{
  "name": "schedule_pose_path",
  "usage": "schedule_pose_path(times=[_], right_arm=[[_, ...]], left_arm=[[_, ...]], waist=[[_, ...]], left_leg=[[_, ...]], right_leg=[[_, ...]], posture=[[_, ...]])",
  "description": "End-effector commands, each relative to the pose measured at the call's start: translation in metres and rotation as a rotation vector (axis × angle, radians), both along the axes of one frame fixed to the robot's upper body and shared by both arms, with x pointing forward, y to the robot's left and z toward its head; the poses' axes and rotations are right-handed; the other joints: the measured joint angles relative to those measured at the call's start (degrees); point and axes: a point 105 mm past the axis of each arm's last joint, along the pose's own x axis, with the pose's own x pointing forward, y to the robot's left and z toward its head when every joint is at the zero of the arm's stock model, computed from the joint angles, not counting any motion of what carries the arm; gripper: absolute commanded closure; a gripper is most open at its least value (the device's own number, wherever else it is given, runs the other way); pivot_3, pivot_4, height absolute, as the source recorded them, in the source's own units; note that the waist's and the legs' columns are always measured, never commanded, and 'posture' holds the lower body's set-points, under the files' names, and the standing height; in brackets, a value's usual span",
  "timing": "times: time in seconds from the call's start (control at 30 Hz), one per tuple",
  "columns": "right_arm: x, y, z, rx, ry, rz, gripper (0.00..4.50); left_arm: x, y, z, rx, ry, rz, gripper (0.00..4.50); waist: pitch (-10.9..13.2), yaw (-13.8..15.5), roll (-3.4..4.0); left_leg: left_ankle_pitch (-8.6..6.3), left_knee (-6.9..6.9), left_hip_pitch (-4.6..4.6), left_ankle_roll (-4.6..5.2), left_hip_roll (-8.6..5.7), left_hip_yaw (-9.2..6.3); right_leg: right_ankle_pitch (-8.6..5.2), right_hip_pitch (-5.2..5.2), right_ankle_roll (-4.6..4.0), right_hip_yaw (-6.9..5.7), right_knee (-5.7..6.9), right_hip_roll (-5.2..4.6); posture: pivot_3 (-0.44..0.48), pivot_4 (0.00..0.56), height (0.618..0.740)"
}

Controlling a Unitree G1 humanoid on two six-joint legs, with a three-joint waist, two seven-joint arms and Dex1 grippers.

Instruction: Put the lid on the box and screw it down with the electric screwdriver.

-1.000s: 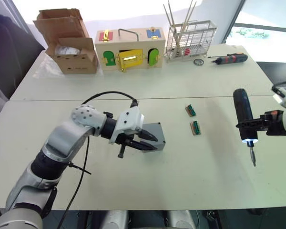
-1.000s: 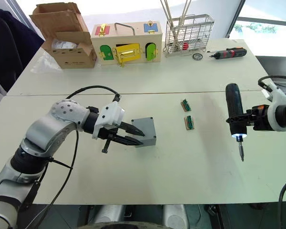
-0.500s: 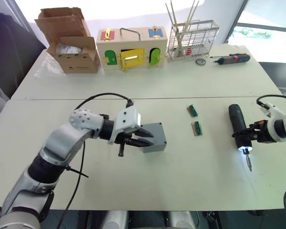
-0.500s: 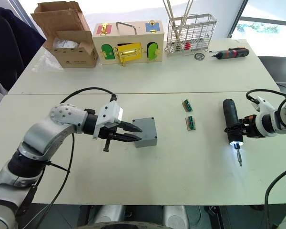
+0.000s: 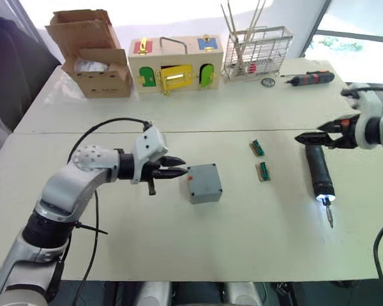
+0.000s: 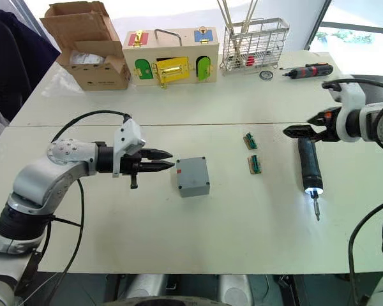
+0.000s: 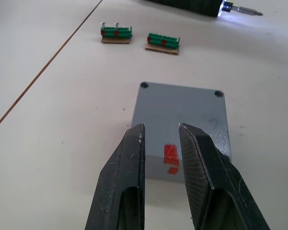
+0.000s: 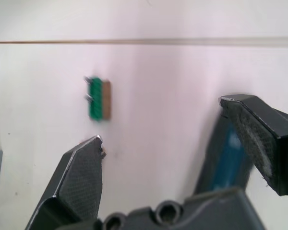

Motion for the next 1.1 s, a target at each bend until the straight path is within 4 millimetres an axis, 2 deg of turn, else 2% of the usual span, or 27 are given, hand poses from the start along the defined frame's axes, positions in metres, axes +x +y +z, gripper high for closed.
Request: schedule_pose_path(times=[0.03,0.13,0.27,0.43,0.67,0.97,1.07,1.1], right_arm=[[-0.040,0.073,-0.006,0.037,-0.083,0.394,0.03],[-0.067,0.105,-0.050,-0.004,-0.042,0.539,0.03],[-0.073,0.122,-0.073,0.013,-0.022,0.564,0.03],[-0.073,0.130,-0.086,0.011,-0.011,0.566,0.03],[-0.077,0.142,-0.095,0.050,0.020,0.556,0.03],[-0.098,0.153,-0.097,0.109,0.079,0.546,0.03],[-0.098,0.148,-0.096,0.082,0.063,0.521,0.03],[-0.095,0.141,-0.093,0.053,0.045,0.503,0.03]], left_arm=[[0.008,0.012,-0.004,0.079,-0.052,0.053,3.42],[0.018,0.015,-0.026,0.114,-0.023,0.086,3.42],[0.018,0.006,-0.040,0.092,0.032,0.037,3.42],[0.014,-0.012,-0.045,0.060,0.064,-0.036,3.42],[0.024,-0.035,-0.048,0.051,0.047,-0.094,3.42],[0.061,-0.055,-0.043,0.039,-0.069,-0.065,3.42],[0.068,-0.052,-0.043,0.055,-0.094,-0.046,3.42],[0.070,-0.047,-0.043,0.072,-0.104,-0.029,3.42]], waist=[[0.03,0.15,-0.05],[0.02,1.18,-0.06],[0.03,1.38,-0.08],[0.04,1.32,-0.12],[0.04,1.23,-0.12],[0.02,1.31,-0.18],[0.02,1.25,-0.19],[0.02,1.22,-0.19]], left_leg=[[0.01,0.01,-0.02,-0.02,-0.01,-0.01],[0.01,0.20,-0.02,-0.01,-0.12,0.03],[-0.11,0.66,-0.02,0.18,-0.14,0.01],[-0.15,0.83,-0.05,0.21,-0.15,0.01],[-0.15,0.82,-0.04,0.22,-0.16,0.01],[-0.16,0.86,-0.04,0.25,-0.20,-0.02],[-0.17,0.87,-0.04,0.25,-0.23,-0.01],[-0.17,0.86,-0.04,0.26,-0.24,-0.01]], right_leg=[[0.00,0.02,0.00,-0.02,0.00,-0.01],[0.00,0.08,0.00,0.02,0.11,-0.12],[0.00,0.22,0.00,0.02,0.28,-0.11],[0.00,0.19,0.00,0.03,0.42,-0.11],[0.00,0.16,0.00,0.02,0.49,-0.11],[0.00,0.18,0.00,0.01,0.50,-0.11],[-0.01,0.18,0.00,-0.01,0.50,-0.11],[-0.01,0.17,0.01,-0.01,0.51,-0.11]], posture=[[0.000,0.150,0.731],[0.000,0.150,0.731],[0.000,0.150,0.731],[0.000,0.150,0.731],[0.000,0.150,0.731],[0.000,0.150,0.731],[0.000,0.150,0.731],[0.000,0.150,0.731]])
